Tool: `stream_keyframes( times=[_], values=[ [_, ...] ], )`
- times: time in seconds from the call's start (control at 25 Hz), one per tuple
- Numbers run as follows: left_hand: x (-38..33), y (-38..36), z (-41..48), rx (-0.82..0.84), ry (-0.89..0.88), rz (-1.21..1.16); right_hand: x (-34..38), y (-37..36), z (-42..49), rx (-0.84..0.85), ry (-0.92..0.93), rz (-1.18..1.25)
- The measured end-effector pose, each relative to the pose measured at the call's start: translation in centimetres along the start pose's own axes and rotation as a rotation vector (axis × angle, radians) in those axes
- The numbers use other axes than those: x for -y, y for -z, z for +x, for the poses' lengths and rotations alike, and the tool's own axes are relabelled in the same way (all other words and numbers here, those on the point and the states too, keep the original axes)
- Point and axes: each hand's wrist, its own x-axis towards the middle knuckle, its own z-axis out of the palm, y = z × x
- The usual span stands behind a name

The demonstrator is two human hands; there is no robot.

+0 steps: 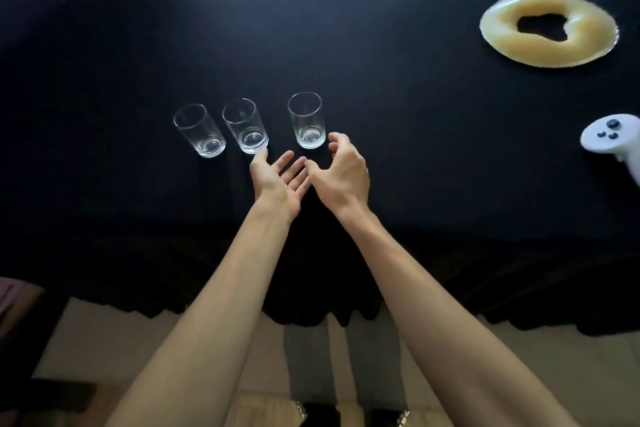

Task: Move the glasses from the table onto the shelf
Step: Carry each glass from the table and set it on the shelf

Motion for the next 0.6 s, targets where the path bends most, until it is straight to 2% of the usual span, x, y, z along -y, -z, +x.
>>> stream_keyframes(
  times=[0.32, 0.6],
  values=[
    [-2.4, 0.5, 2.9, 0.008, 0.034, -0.031, 1.7, -4.3, 5.6, -0.068, 0.016, -0.071],
    [-2.7, 1.1, 2.8, 0.051, 0.065, 0.011, 2.1, -2.8, 2.5, 0.003, 0.066, 0.007]
  ],
)
